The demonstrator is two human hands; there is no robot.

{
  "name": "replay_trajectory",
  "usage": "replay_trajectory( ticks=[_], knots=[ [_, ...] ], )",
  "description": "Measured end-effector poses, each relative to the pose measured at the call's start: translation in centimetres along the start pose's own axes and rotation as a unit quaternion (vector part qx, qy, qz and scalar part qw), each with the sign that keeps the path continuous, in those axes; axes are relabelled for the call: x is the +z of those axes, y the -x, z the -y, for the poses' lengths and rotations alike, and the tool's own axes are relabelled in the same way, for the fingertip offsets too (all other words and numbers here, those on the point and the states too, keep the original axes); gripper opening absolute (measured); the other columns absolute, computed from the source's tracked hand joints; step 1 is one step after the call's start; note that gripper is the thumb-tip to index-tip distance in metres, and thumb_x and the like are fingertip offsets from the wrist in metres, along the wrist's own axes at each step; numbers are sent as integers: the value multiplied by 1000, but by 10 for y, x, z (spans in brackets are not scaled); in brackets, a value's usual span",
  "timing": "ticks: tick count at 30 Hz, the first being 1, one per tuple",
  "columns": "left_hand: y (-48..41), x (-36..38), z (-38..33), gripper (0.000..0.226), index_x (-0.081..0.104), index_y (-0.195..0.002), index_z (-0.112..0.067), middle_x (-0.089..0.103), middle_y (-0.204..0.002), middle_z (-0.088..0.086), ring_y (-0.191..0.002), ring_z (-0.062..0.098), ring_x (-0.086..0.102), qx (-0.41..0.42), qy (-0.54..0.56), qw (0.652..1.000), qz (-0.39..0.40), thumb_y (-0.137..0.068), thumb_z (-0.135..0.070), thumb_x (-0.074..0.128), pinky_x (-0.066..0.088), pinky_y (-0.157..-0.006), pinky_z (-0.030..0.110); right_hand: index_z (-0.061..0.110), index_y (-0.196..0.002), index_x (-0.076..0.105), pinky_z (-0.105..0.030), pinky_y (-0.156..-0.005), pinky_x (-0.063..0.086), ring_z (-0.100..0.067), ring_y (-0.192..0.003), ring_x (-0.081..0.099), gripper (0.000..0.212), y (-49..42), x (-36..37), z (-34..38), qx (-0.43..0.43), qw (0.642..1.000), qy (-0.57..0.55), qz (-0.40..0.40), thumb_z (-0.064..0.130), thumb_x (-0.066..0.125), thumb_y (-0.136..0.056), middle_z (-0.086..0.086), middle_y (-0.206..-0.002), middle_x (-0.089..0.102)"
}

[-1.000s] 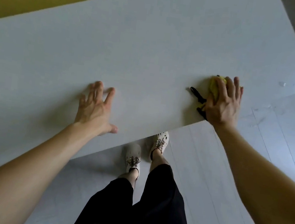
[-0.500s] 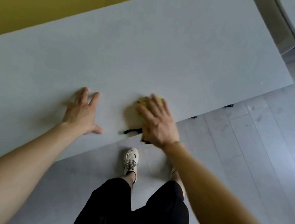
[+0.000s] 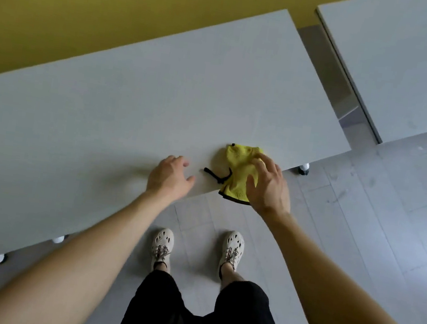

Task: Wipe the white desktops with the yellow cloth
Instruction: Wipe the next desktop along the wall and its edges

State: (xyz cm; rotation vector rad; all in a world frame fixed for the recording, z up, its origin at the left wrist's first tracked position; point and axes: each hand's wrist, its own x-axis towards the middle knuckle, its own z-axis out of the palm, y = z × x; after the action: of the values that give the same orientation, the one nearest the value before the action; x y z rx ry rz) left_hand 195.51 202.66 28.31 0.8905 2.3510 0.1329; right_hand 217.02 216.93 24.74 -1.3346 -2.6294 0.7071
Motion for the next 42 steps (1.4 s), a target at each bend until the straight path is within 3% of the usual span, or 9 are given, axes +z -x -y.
replay_trajectory(
  ticks=[3,11,14,19,23,27,33,39,42],
  knots=[
    [-19,17,-56,53,71,-125,-19,74,-125,2,-120,25,68,-29,120,992,24,-88,-55,80,54,-100,35,15,-134,71,-44,-84,61,-36,-113,68,34,-4,-13,-17,60,998,3,30,20,65,-101,-9,-135,66],
    [-61,63,-108,89,69,-123,-16,75,-121,6,-111,32,73,-149,226,961,55,-48,-60,89,63,-95,41,18,-134,71,-37,-83,55,-29,-100,69,34,-29,-40,-55,80,986,-27,140,23,69,-101,-5,-126,70],
    [-52,54,-114,57,72,-100,-22,77,-110,4,-102,28,74,-106,232,965,56,-52,-47,90,63,-92,39,18,-148,60,-44,-95,58,-32,-110,71,48,-39,-46,-53,91,985,-47,136,25,70,-102,-7,-142,63],
    [-29,48,-103,52,70,-118,-19,74,-113,3,-106,29,68,32,170,983,59,-73,-25,96,44,-76,30,31,-172,23,-36,-113,46,-26,-149,47,93,-61,-55,-21,23,968,-97,231,3,59,-91,0,-168,45],
    [-15,12,-76,56,58,-111,-22,67,-99,-11,-90,16,66,47,195,980,19,-71,-25,99,40,-69,26,25,-136,68,-29,-72,52,-26,-106,66,50,-77,-63,16,20,949,-95,301,8,60,-90,-1,-115,72],
    [-18,-62,-61,71,56,-123,-29,68,-103,-12,-92,8,68,86,193,977,-26,-68,-29,101,48,-75,21,20,-119,75,-30,-66,46,-24,-91,64,23,-97,-92,65,-38,963,-144,224,19,65,-98,1,-99,71],
    [-28,-105,-50,54,69,-117,-25,69,-115,-5,-105,20,64,240,58,961,-122,-70,-22,96,55,-87,35,15,-125,72,-40,-79,57,-29,-103,68,40,-79,-82,86,-191,979,-77,-2,-2,64,-88,-4,-118,72],
    [-48,-63,17,50,70,-115,-30,68,-108,-11,-104,19,69,196,-64,971,117,-71,-31,94,58,-93,38,16,-121,77,-47,-112,50,-26,-138,56,33,-19,0,46,-221,944,96,223,7,63,-92,-5,-146,63],
    [-61,-58,42,69,62,-133,-29,61,-131,-5,-126,21,61,173,-111,975,88,-72,-36,93,54,-102,38,13,-117,78,-51,-108,53,-32,-133,61,26,-31,18,57,-182,977,45,103,11,67,-94,-9,-131,71]
  ],
)
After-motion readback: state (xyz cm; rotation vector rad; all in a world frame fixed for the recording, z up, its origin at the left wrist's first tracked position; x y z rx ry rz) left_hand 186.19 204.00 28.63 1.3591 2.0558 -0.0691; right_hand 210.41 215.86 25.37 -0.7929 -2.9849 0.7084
